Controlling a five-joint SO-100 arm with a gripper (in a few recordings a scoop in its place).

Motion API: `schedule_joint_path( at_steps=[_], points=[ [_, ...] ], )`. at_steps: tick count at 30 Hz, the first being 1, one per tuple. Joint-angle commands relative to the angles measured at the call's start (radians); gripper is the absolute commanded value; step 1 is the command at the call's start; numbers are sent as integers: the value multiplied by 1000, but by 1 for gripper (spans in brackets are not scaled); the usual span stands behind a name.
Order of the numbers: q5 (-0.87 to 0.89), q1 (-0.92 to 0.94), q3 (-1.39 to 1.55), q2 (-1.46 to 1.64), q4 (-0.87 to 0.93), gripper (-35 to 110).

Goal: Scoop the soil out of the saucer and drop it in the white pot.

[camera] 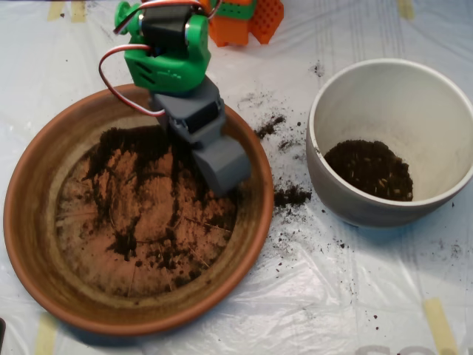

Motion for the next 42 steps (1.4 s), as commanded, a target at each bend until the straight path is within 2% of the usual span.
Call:
schedule_joint_path(
  at_steps=[1,14,27,32,42],
  points=[
    [-8,26,-89,100,57,39],
    [-133,86,32,43,-51,38],
    [-112,83,138,-23,-207,37],
    [-117,97,118,-67,-218,22],
    [-123,100,186,-17,-278,15]
  ],
)
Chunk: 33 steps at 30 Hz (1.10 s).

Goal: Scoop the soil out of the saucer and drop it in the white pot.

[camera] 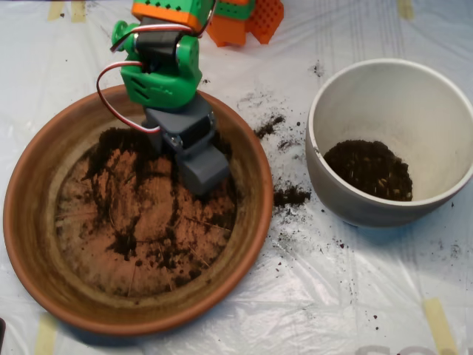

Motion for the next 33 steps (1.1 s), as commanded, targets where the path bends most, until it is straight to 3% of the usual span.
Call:
schedule_joint_path(
  at_steps=[1,5,14,25,33],
  points=[
    [-14,18,48,52,-5,14],
    [6,2,100,115,-34,0],
    [235,-155,100,304,15,-1],
    [692,-238,-284,365,198,-1],
    [779,-307,-569,325,339,-1]
  ],
)
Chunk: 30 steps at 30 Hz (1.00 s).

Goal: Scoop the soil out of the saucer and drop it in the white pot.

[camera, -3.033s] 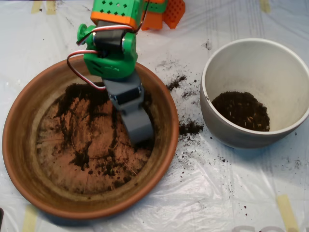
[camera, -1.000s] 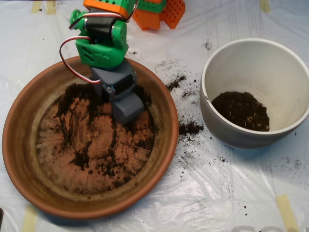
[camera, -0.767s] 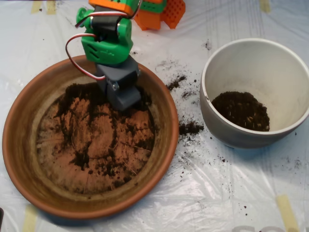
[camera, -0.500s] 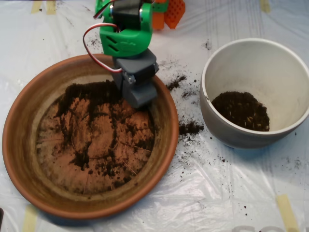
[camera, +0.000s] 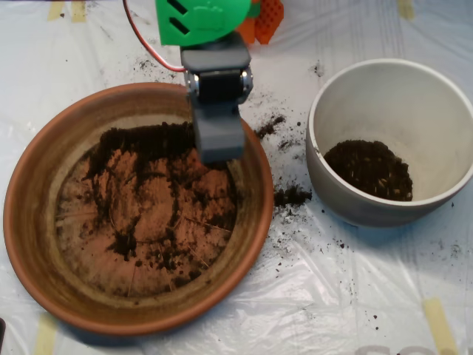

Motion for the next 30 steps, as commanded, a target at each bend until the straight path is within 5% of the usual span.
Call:
schedule_joint_path(
  at_steps=[1,8,21,26,30],
  points=[
    [21,-37,-264,41,94,-1],
    [29,-199,-601,-97,273,-1],
    [-3,-558,-627,-187,272,0],
    [-3,-563,-578,-201,275,37],
    [-3,-552,-511,-158,247,37]
  ],
)
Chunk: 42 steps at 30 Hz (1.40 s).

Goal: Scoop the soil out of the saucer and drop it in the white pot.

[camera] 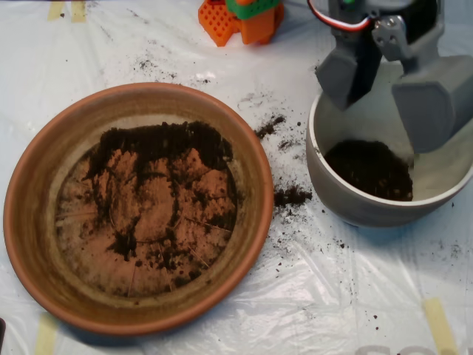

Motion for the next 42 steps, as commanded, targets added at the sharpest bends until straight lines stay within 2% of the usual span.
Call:
schedule_joint_path(
  at_steps=[1,16,25,34,42],
  points=[
    [-17,-12,20,89,-9,37],
    [-8,21,51,238,-6,36],
    [11,158,374,586,-129,35],
    [12,299,870,988,-307,37],
    [38,344,1071,1189,-348,37]
  ],
)
